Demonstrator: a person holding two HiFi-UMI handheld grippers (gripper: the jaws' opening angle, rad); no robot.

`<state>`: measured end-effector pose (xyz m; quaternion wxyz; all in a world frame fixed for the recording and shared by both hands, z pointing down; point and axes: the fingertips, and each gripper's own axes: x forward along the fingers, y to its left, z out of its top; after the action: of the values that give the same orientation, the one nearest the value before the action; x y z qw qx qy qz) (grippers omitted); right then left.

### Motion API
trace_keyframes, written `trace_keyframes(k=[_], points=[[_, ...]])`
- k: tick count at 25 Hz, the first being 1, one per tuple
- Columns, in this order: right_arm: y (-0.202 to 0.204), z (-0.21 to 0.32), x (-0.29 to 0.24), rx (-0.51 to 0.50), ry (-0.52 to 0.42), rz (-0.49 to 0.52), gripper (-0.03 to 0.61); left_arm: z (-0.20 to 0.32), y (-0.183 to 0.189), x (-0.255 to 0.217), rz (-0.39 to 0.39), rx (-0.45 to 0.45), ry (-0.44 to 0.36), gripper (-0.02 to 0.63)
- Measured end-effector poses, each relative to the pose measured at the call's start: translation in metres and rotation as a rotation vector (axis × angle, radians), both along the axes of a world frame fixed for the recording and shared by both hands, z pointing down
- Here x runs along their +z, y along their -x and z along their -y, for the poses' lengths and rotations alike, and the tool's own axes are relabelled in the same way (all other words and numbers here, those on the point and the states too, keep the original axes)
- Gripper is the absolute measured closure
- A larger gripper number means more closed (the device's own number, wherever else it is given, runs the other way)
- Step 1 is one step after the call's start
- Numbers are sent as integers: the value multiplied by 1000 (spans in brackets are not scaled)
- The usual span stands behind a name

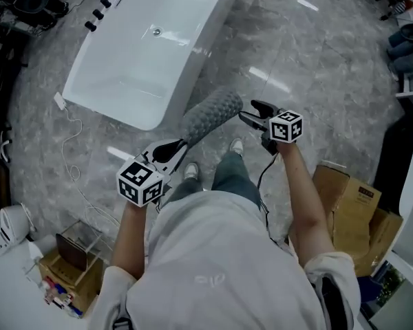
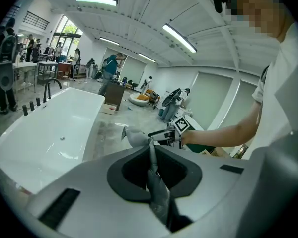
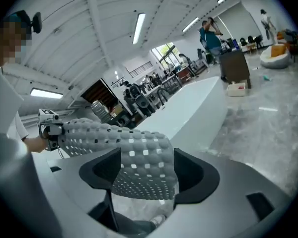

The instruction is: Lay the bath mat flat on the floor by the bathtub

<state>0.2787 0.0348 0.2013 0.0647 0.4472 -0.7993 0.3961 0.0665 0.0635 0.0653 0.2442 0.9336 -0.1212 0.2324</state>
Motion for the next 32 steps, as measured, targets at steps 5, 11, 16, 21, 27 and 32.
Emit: trace_keyframes(k=[5,11,16,21,27,32], points=[[-9,17,45,-52,86,186,227,9,-6,4,20,-13,-2,572],[2,22,74,-98,129,318,224,12,-4,6,20,-22,11,572],[3,30,80,-90,97,348,297,25,0,14,38,-54,17,572],[-1,14,90,-77,101,310,373,41,22,43,95,-151,50,571],[-12,-5,118,-23,134,232,448,55,29,91,230,-132,25,566],[-21,-35,158,72,191,200,451,54,18,139,287,-105,46,565]])
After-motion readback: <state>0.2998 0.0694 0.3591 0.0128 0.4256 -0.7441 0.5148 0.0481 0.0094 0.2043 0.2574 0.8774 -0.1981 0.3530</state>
